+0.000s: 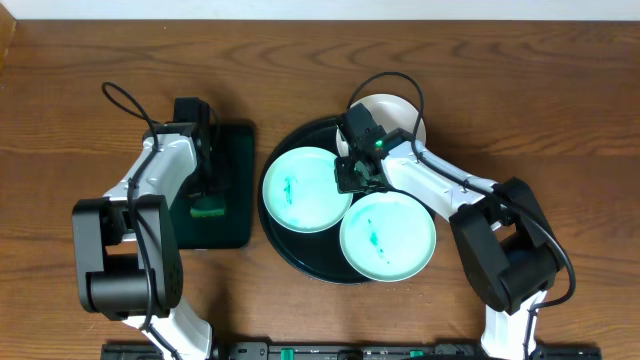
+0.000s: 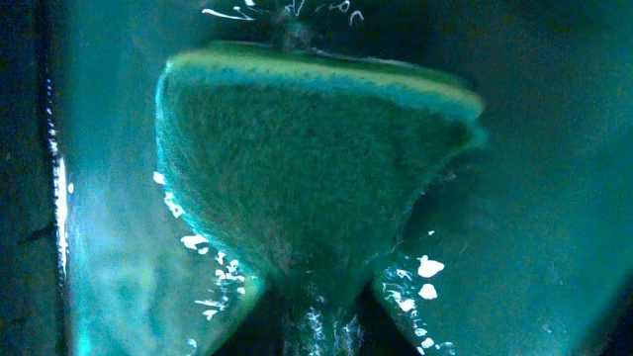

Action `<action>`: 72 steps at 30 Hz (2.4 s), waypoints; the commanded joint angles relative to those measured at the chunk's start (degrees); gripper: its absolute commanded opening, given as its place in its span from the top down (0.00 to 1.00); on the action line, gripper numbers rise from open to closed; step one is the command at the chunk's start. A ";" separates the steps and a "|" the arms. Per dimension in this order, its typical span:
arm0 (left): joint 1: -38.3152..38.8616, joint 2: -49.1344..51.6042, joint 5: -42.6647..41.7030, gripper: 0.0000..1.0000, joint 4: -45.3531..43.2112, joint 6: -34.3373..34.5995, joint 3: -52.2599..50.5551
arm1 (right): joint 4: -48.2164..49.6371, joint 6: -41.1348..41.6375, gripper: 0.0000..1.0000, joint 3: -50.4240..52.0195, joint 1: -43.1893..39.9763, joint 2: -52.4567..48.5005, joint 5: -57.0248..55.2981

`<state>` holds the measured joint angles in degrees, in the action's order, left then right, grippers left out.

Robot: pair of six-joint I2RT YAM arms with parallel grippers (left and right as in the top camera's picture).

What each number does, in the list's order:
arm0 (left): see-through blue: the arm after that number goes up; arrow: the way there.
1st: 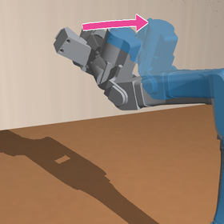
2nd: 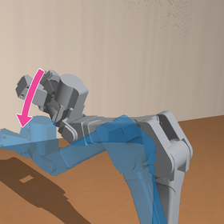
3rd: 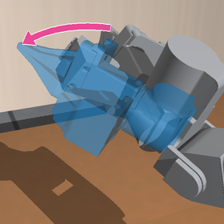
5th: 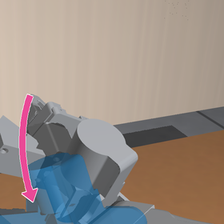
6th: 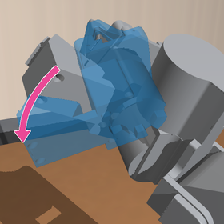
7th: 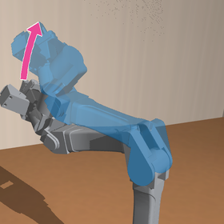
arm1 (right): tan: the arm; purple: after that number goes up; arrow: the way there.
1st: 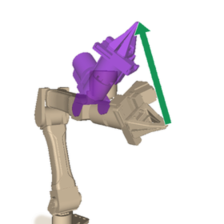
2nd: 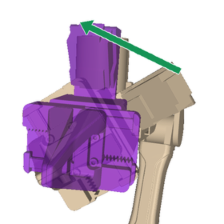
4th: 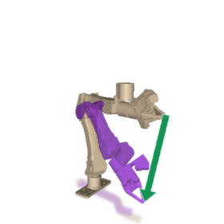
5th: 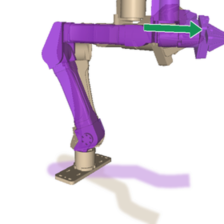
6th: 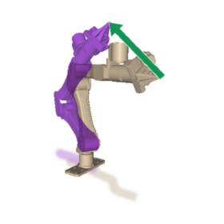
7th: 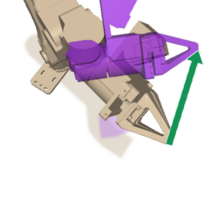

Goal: Clean dirty plates on tray and stack at the side
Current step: 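Grasp the green sponge with the left gripper and lift it, then scrub the left plate with the sponge while right gripper holds it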

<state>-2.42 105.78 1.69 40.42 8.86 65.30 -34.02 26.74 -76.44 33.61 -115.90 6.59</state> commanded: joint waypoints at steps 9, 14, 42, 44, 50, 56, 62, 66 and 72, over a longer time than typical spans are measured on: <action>-0.26 -0.28 0.72 0.93 7.56 1.53 4.96 | 0.46 -0.20 0.99 -0.70 1.36 -1.55 0.52; -0.26 -5.64 0.46 0.93 11.85 1.55 9.49 | 0.63 -0.20 0.99 -0.70 1.36 -1.55 0.52; 5.25 -7.85 -11.39 0.93 10.23 -0.11 8.35 | 0.61 -0.17 0.99 -0.70 1.31 -1.55 0.57; 7.67 -7.85 -11.41 0.93 9.77 3.39 8.35 | 0.61 -0.17 0.99 -0.70 1.31 -1.55 0.57; 15.19 -7.41 -11.50 0.93 7.76 12.87 8.33 | 0.61 -0.09 0.99 -0.70 1.31 -1.55 0.55; 20.70 -3.21 -5.51 0.93 6.58 18.29 8.31 | 0.35 0.04 0.99 -0.70 1.20 -1.55 0.83; 24.68 5.25 -3.06 0.93 6.60 22.71 8.31 | 0.17 0.04 0.99 -0.70 1.20 -1.55 0.83; 24.90 9.31 -6.67 0.93 6.60 25.07 8.33 | -0.02 0.04 0.99 -0.70 1.20 -1.55 0.83; 25.40 10.80 -32.83 0.93 3.50 10.84 8.33 | -0.04 0.35 0.99 -0.70 0.72 -1.55 1.33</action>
<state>21.45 112.33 -7.92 46.17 28.38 74.98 -33.85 26.74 -76.47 33.63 -115.90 6.70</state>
